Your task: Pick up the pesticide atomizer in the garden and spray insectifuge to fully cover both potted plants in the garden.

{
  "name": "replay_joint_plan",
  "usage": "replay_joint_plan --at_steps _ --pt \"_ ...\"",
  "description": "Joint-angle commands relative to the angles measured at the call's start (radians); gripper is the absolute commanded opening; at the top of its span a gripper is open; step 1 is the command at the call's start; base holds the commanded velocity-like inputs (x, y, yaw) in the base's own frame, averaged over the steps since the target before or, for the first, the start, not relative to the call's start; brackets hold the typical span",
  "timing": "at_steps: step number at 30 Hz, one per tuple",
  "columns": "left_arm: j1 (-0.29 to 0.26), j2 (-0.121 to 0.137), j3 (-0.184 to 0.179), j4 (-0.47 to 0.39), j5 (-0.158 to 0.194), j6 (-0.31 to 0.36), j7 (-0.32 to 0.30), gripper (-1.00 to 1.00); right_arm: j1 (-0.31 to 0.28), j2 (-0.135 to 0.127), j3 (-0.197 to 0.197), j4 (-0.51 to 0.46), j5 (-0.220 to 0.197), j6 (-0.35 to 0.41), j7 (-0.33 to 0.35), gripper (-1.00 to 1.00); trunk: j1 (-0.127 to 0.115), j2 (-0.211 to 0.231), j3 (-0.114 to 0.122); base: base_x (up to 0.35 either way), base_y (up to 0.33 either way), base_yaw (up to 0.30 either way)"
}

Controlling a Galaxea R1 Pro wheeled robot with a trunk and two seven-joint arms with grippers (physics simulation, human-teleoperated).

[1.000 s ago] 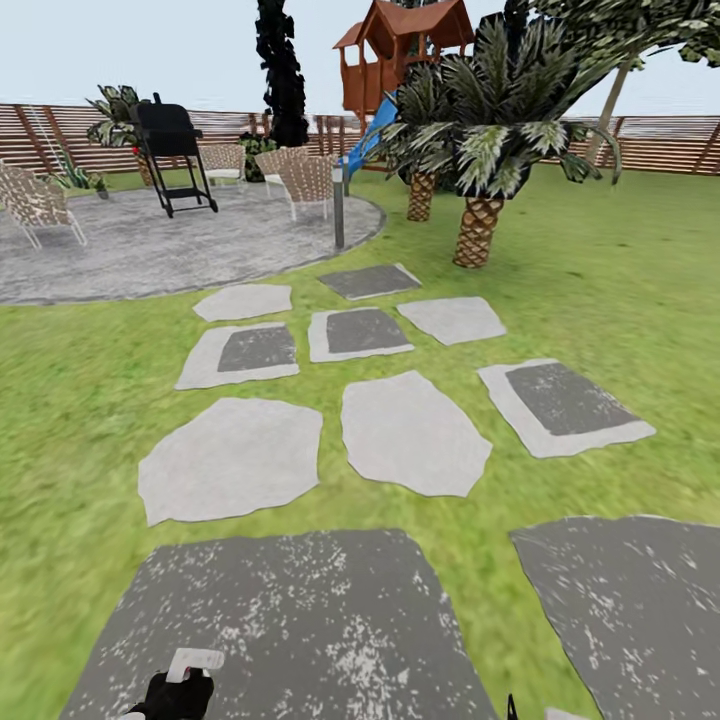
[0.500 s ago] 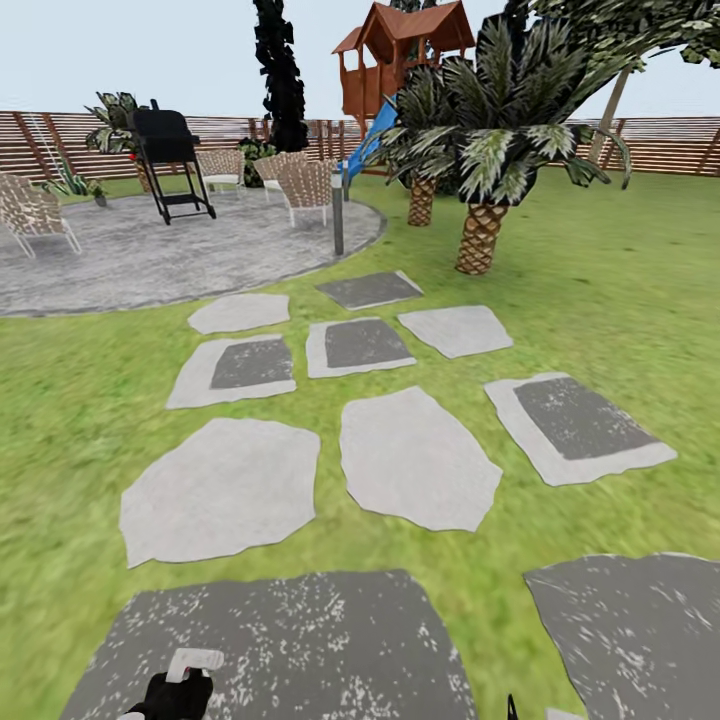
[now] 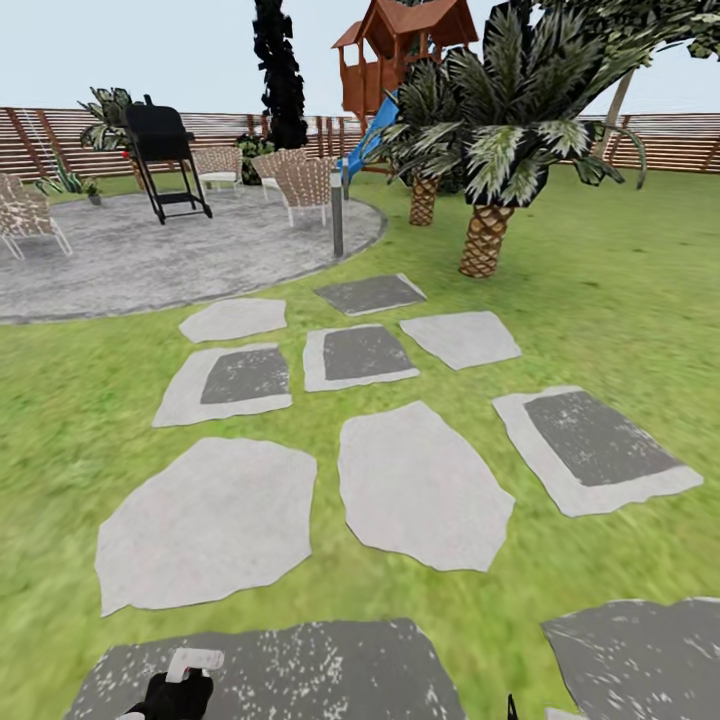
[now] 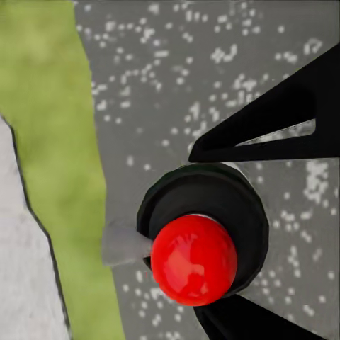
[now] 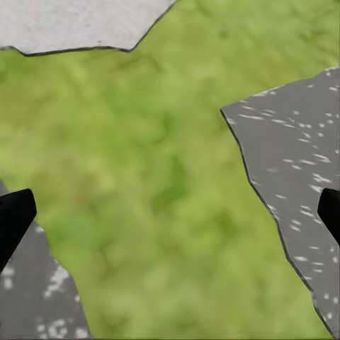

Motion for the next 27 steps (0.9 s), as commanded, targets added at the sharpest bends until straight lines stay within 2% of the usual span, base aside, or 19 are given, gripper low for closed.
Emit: replay_joint_plan --at_steps 1,13,20,27 --pt "-0.001 0.0 0.0 0.001 -0.002 -0.003 -0.002 -1.0 -0.001 0.0 -0.004 0.001 0.011 -0.002 -0.007 1.0 0.0 0.0 -0.001 0.339 0.0 0.0" --pt "-0.001 -0.001 0.0 0.001 -0.002 -0.003 -0.002 -1.0 -0.001 0.0 -0.004 -0.001 0.009 -0.002 -0.007 1.0 0.0 0.0 -0.001 0.34 0.0 0.0" --pt "-0.001 -0.002 0.0 0.001 -0.002 -0.003 -0.002 -1.0 -0.001 0.001 -0.003 -0.105 0.009 -0.005 -0.004 1.0 0.0 0.0 -0.001 0.34 0.0 0.0" --pt "-0.001 -0.002 0.0 0.001 -0.002 -0.003 -0.002 -1.0 -0.001 -0.011 -0.001 -0.112 0.014 -0.005 -0.001 1.0 0.0 0.0 -0.001 0.34 0.0 0.0"
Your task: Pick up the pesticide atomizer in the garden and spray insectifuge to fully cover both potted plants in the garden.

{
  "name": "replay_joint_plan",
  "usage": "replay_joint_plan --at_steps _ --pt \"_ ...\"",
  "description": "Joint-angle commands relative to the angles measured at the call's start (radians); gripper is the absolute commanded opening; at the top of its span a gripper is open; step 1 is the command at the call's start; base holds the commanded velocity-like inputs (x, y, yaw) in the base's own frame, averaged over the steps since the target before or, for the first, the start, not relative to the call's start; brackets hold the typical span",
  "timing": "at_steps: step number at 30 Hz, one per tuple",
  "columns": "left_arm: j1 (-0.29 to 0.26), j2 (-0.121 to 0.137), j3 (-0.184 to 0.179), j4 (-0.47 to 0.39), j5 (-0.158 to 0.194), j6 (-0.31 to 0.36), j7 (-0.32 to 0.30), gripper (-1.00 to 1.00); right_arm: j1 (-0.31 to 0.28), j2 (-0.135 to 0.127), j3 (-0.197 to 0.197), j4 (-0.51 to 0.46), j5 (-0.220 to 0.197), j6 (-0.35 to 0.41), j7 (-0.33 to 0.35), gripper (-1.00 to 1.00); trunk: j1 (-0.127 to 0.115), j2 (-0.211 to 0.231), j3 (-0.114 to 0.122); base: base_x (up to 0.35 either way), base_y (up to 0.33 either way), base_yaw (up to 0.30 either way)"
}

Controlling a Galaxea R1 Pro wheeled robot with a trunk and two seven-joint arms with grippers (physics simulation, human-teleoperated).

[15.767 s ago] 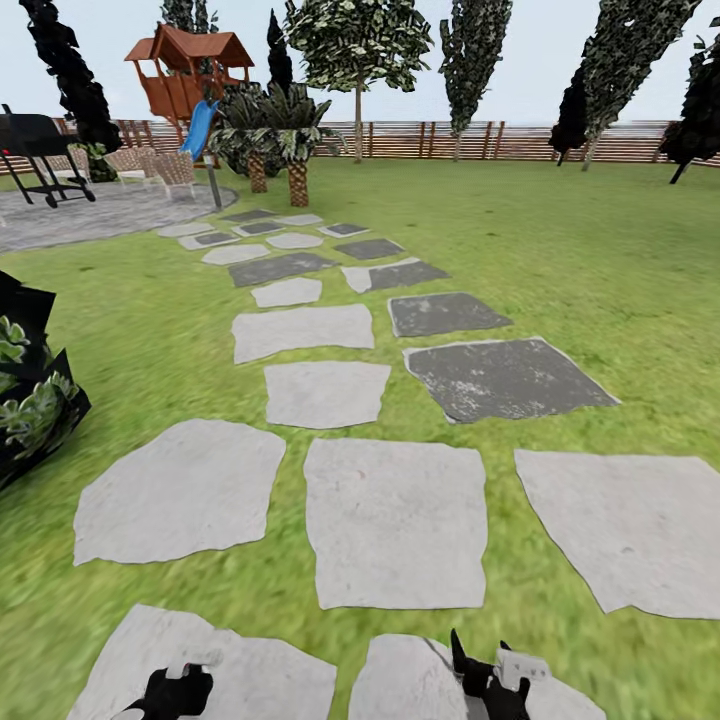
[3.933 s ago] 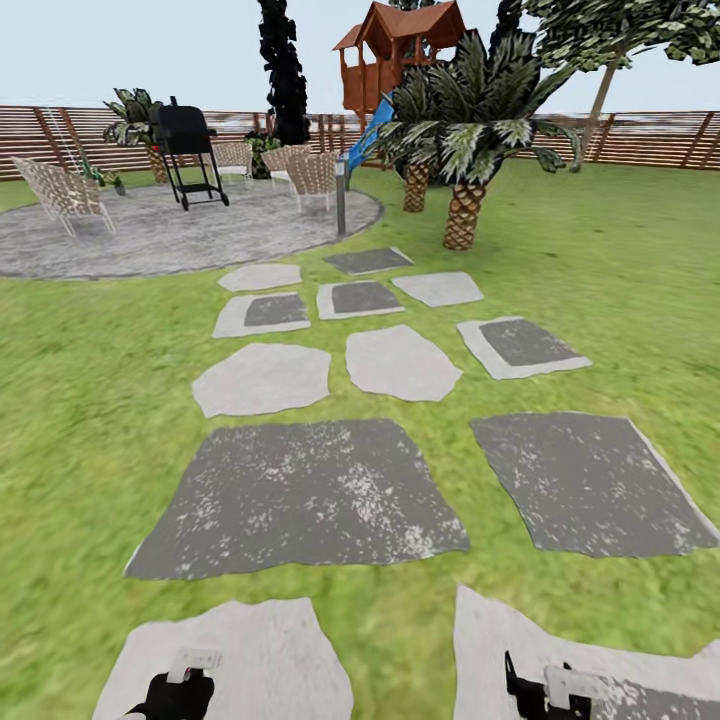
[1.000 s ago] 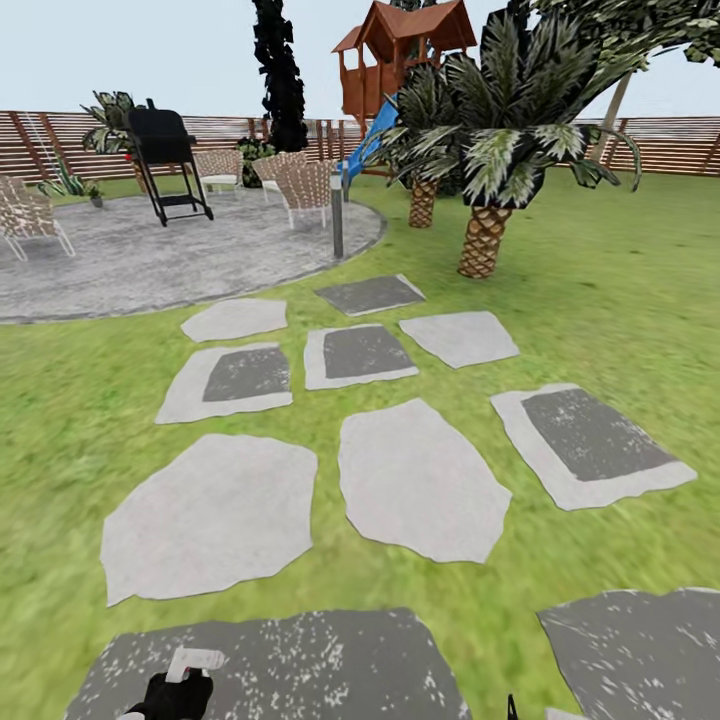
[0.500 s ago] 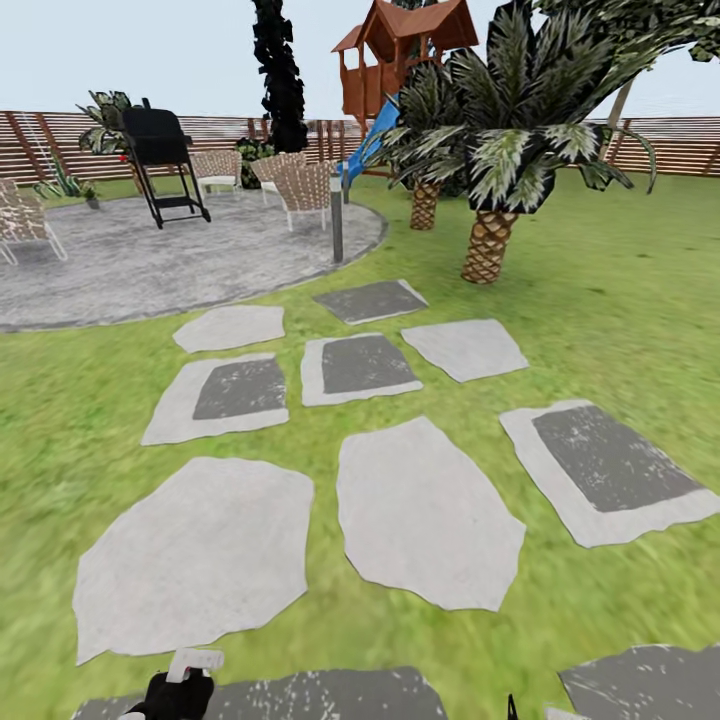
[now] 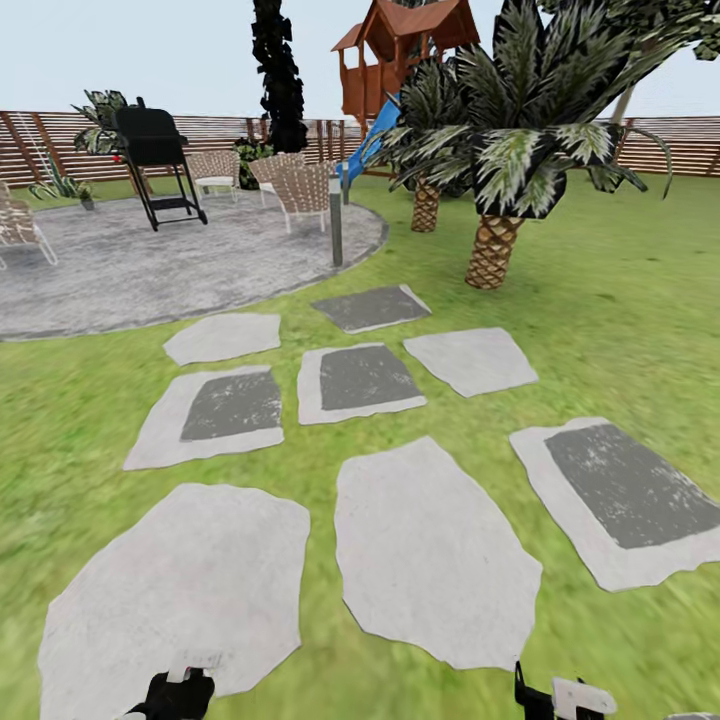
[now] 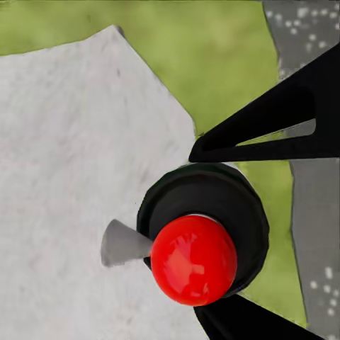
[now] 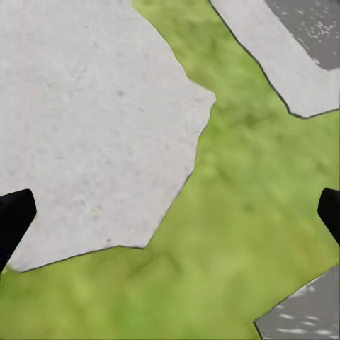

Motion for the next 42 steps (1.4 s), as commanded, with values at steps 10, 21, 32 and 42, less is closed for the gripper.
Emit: replay_joint_plan --at_steps 10,21,32,42 --pt "0.0 -0.001 0.0 0.002 -0.001 -0.003 -0.002 -1.0 -0.001 0.0 0.027 0.001 0.012 -0.002 -0.007 1.0 0.0 0.0 -0.009 0.34 0.0 0.134" --pt "-0.001 -0.001 0.0 0.002 0.0 -0.003 -0.002 -1.0 -0.001 0.003 0.029 0.001 0.012 -0.003 -0.009 1.0 0.0 0.0 -0.019 0.339 0.0 0.225" --pt "0.001 -0.001 0.0 0.002 -0.001 -0.003 -0.002 -1.0 -0.001 0.007 0.029 0.001 0.012 -0.003 -0.01 1.0 0.0 0.0 -0.02 0.34 0.0 0.276" --pt "0.001 0.0 0.0 0.002 0.0 -0.003 -0.002 -1.0 -0.001 0.008 0.029 0.001 0.012 -0.003 -0.01 1.0 0.0 0.0 -0.02 0.34 0.0 0.279"
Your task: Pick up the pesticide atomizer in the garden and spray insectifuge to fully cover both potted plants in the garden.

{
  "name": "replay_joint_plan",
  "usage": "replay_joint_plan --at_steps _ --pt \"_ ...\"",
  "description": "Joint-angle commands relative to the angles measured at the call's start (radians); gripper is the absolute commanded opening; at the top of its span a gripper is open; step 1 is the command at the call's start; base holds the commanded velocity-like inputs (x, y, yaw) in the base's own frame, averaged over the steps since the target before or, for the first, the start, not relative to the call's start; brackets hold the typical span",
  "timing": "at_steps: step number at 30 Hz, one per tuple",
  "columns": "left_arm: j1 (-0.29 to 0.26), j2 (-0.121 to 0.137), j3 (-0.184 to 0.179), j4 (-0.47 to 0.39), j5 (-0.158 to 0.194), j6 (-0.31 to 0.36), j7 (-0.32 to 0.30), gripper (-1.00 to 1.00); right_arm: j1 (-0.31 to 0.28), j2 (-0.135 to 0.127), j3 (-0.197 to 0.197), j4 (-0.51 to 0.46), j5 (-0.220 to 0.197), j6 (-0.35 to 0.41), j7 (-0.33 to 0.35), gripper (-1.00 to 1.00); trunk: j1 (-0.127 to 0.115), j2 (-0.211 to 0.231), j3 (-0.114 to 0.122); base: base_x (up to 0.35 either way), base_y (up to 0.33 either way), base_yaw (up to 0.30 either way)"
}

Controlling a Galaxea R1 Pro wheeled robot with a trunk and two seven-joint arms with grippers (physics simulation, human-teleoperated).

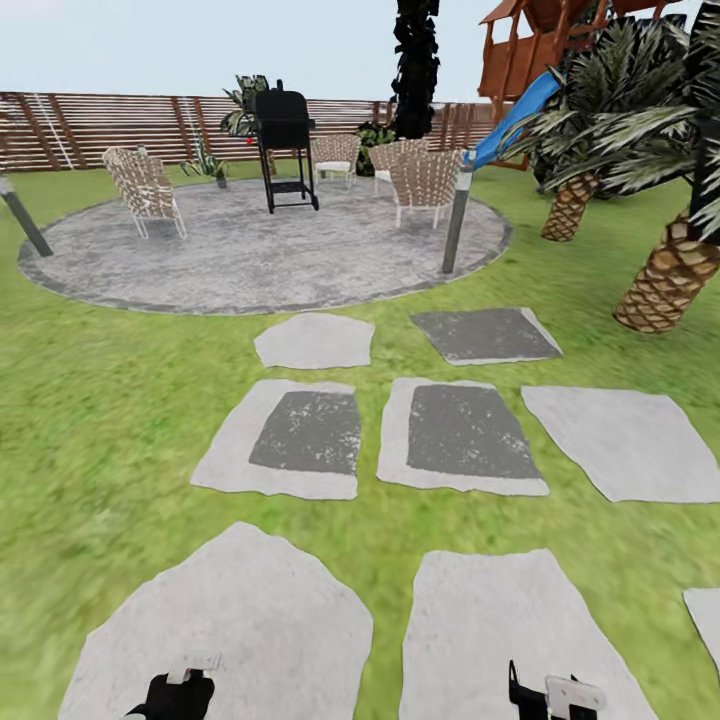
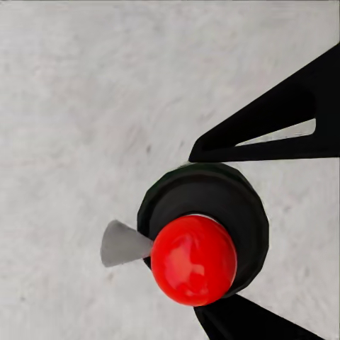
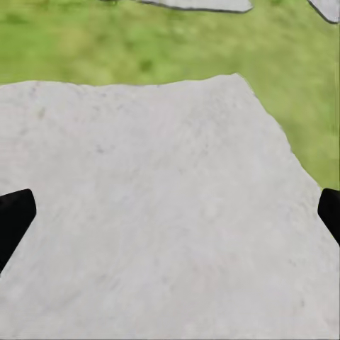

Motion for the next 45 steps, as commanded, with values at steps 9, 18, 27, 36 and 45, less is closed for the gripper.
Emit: replay_joint_plan --at_steps 9,18,27,36,45 --pt "-0.001 -0.001 0.0 0.001 -0.003 -0.003 -0.003 -1.0 0.0 -0.001 -0.008 -0.001 0.008 -0.002 -0.014 1.0 0.0 0.0 -0.001 0.339 0.0 0.279" --pt "0.01 -0.002 0.0 0.001 -0.003 -0.007 -0.001 -1.0 0.001 -0.001 -0.006 0.002 0.011 -0.002 -0.012 1.0 0.0 0.0 -0.002 0.264 0.0 0.217" --pt "0.011 -0.002 0.0 0.001 -0.003 -0.007 -0.001 -1.0 0.001 -0.003 -0.006 0.001 0.011 -0.002 -0.013 1.0 0.0 0.0 0.003 0.0 0.0 0.0" --pt "0.011 -0.002 0.0 0.001 -0.003 -0.007 -0.001 -1.0 0.001 -0.004 -0.006 0.001 0.011 -0.002 -0.014 1.0 0.0 0.0 0.016 0.0 0.0 0.0" --pt "0.011 -0.002 0.0 0.0 -0.003 -0.007 -0.001 -1.0 0.001 -0.004 -0.005 0.002 0.011 -0.002 -0.014 1.0 0.0 0.0 0.031 0.0 0.0 0.0"
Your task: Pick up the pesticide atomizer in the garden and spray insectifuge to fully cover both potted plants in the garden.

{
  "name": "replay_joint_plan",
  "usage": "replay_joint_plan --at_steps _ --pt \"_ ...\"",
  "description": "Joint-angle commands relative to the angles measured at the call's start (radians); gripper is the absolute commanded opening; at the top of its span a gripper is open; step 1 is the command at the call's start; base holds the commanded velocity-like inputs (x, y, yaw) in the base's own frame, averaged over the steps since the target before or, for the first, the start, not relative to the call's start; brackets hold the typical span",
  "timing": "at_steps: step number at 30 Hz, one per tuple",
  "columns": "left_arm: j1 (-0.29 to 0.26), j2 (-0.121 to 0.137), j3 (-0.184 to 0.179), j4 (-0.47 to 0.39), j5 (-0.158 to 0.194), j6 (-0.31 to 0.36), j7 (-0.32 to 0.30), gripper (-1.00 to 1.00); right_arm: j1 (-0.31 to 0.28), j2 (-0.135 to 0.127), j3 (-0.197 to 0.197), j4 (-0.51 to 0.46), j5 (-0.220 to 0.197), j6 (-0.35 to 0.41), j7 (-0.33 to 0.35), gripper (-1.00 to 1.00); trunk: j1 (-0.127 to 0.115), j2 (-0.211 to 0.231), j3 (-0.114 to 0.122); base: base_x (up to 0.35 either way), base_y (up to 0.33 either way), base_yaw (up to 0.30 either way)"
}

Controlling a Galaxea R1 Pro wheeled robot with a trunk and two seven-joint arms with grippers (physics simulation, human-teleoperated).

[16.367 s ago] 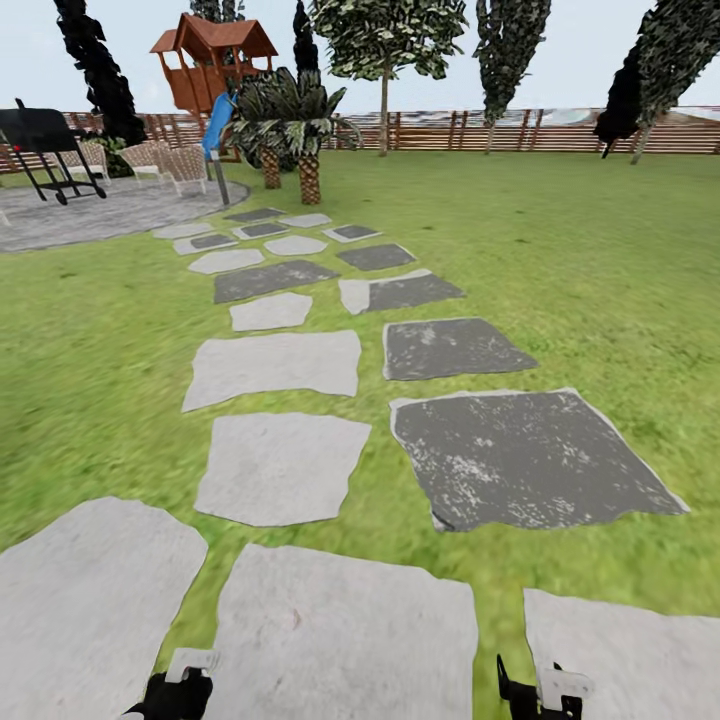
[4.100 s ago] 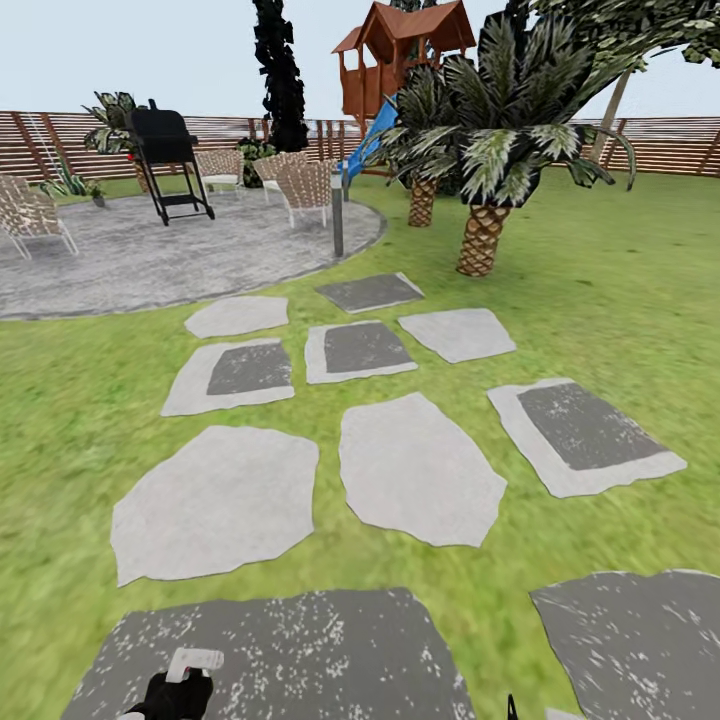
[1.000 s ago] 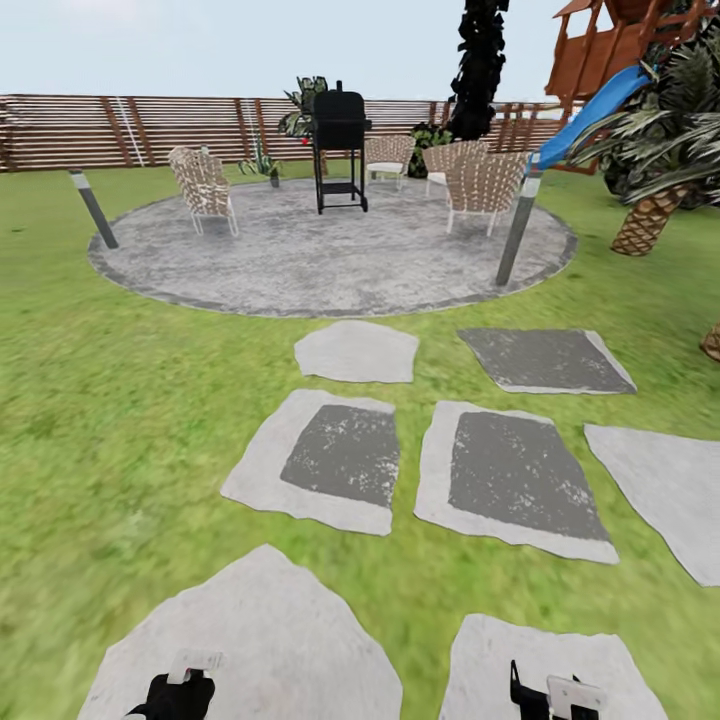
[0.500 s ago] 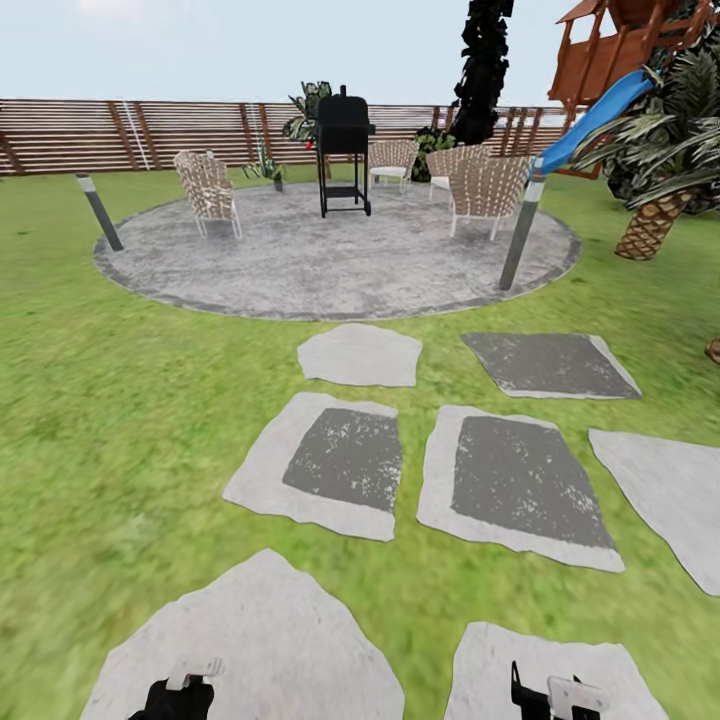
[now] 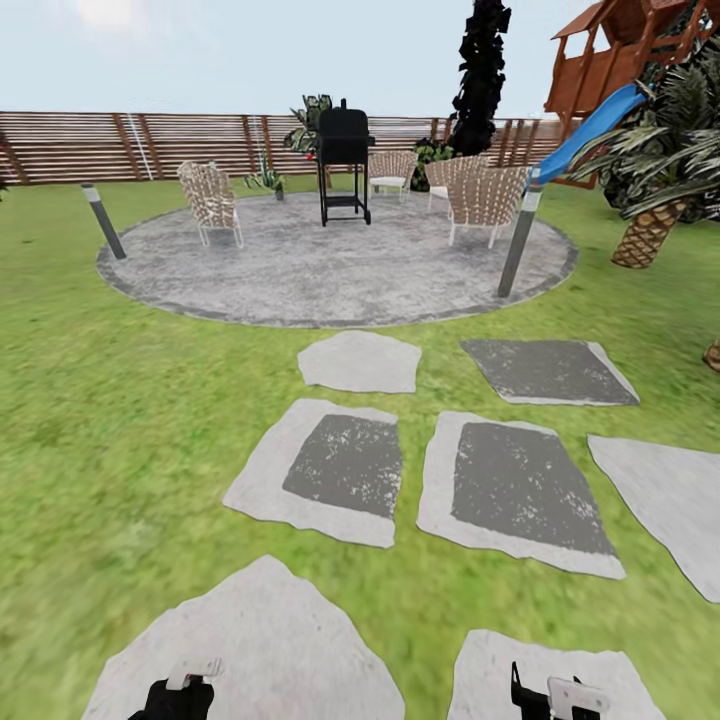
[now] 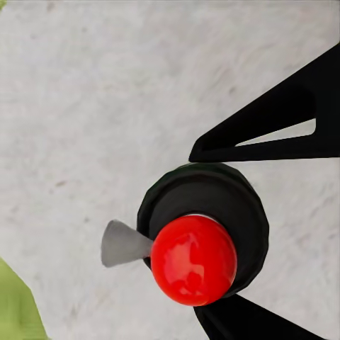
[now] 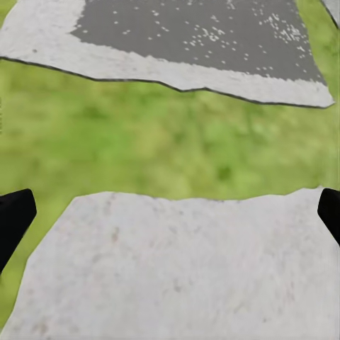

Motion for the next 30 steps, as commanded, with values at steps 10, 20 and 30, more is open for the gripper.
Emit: replay_joint_plan --at_steps 10,20,30 --pt "-0.001 0.0 0.0 0.001 -0.002 -0.003 -0.002 -1.0 0.0 0.0 -0.003 0.001 0.011 -0.002 -0.007 1.0 0.0 0.0 0.015 0.003 0.0 0.0" --pt "-0.001 0.0 0.0 0.001 -0.001 -0.003 -0.002 -1.0 0.0 0.0 -0.003 0.001 0.011 -0.002 -0.007 1.0 0.0 0.0 0.03 0.119 0.0 0.0" --pt "-0.001 0.0 0.0 0.001 -0.001 -0.003 -0.002 -1.0 0.0 0.0 -0.003 0.001 0.011 -0.002 -0.007 1.0 0.0 0.0 0.046 0.327 0.0 0.0"
